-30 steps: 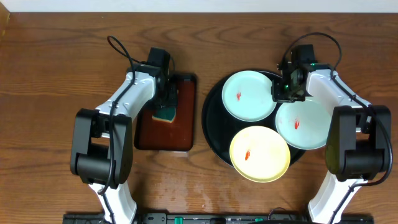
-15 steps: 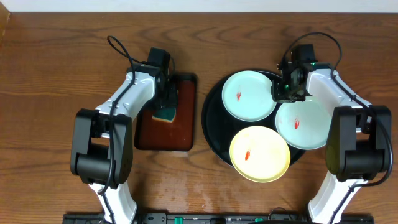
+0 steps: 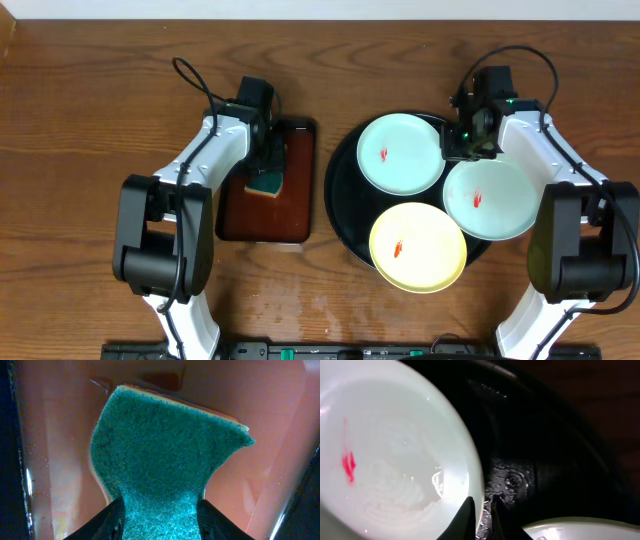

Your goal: Clean dirty plates on tray and stack at the side

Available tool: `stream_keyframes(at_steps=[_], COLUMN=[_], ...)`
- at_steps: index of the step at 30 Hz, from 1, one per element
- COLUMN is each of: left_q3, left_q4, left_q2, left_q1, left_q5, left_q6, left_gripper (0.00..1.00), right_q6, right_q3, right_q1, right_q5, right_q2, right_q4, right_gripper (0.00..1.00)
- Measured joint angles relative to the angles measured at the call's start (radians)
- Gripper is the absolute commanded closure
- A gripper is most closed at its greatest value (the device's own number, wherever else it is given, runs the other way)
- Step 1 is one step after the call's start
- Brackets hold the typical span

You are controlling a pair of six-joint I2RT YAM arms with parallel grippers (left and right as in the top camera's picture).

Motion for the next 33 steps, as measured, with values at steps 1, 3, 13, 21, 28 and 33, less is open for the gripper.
stream_keyframes(at_steps=[1,3,13,21,28,33], left_q3=[0.0,0.0,0.0,0.0,0.0,0.0], left_q4=[0.0,0.0,0.0,0.0,0.0,0.0], left_q2=[0.0,0.0,0.0,0.0,0.0,0.0], left_q1=[0.0,0.0,0.0,0.0,0.0,0.0], left_q5=[0.0,0.0,0.0,0.0,0.0,0.0], left_q6=[0.0,0.0,0.0,0.0,0.0,0.0], left_gripper=[0.51,0.51,0.51,0.52,0.51,0.51], right_q6=[0.0,0.0,0.001,0.001,0.005,0.006], right_q3=[-0.001,-0.004,-0.059,-0.068,-0.106,-0.106], right_q1=[0.0,0.0,0.002,0.002,0.002,0.002], right_q5=[0.003,0.007,0.013,-0.006,-0.014,-0.017], right_q2=[0.0,0.0,0.0,0.0,0.0,0.0], right_q4=[0.002,0.002,0.074,0.095,0.132,0.134], right_gripper=[0.89,0.89,0.93,0.89,0.93,0.9])
